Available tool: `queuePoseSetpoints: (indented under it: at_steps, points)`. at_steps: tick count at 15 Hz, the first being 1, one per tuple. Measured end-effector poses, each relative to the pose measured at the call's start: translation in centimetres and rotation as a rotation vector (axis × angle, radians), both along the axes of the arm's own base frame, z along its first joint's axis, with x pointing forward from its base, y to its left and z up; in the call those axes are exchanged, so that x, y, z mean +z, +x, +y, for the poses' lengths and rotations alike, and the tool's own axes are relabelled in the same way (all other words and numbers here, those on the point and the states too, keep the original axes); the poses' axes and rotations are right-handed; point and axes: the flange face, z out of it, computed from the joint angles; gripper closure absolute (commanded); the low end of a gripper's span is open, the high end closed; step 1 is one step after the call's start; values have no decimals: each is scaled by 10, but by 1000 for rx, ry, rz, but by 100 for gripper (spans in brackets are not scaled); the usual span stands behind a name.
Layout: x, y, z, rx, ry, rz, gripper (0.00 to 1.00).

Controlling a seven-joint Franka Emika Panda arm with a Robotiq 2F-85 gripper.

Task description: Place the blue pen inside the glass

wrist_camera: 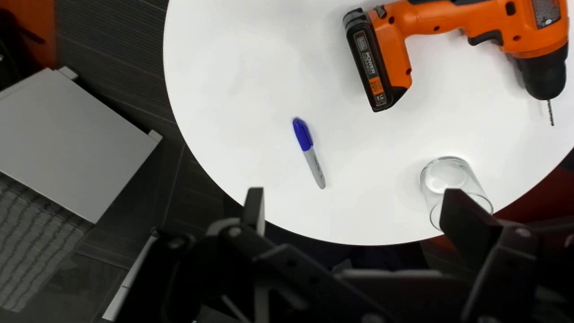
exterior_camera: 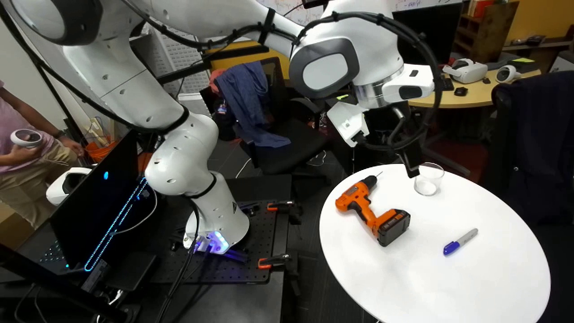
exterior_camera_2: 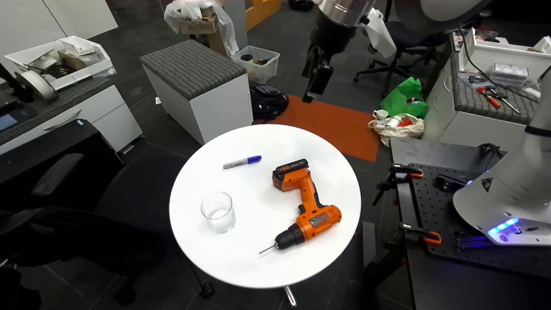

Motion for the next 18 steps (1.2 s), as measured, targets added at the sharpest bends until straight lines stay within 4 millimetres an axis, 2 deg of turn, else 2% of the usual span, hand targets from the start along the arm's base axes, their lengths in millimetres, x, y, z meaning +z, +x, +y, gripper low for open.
queuePoseSetpoints:
  at_steps: [7, 11, 14, 18]
  points:
    - [-58, 44, 18, 116, 4, 10, 0]
    - [-80, 67, 21, 126, 16, 41, 0]
    - [-93, 84, 12, 121, 11, 56, 0]
    - [-112, 104, -9, 98, -4, 76, 0]
